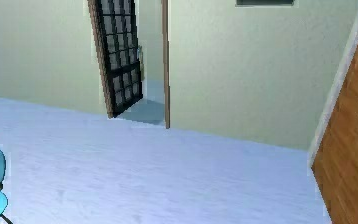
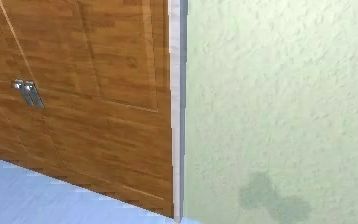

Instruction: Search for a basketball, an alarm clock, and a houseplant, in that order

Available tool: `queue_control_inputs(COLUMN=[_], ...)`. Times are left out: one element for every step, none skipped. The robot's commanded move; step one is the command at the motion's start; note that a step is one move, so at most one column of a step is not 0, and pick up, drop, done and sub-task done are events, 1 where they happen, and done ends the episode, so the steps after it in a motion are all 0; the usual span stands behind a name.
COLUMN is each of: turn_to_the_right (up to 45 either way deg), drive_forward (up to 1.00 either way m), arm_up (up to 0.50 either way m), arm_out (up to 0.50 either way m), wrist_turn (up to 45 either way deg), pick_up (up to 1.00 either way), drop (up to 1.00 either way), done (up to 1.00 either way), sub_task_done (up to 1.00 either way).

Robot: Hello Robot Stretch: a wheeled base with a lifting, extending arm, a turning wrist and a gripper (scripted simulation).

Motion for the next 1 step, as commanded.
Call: queue_control_inputs(turn_to_the_right=[-21.0], drive_forward=[0.00], arm_up=[0.00], arm_out=[0.00], wrist_turn=[0.0], pick_up=[0.00], drop=[0.00], done=[0.00], sub_task_done=[0.00])
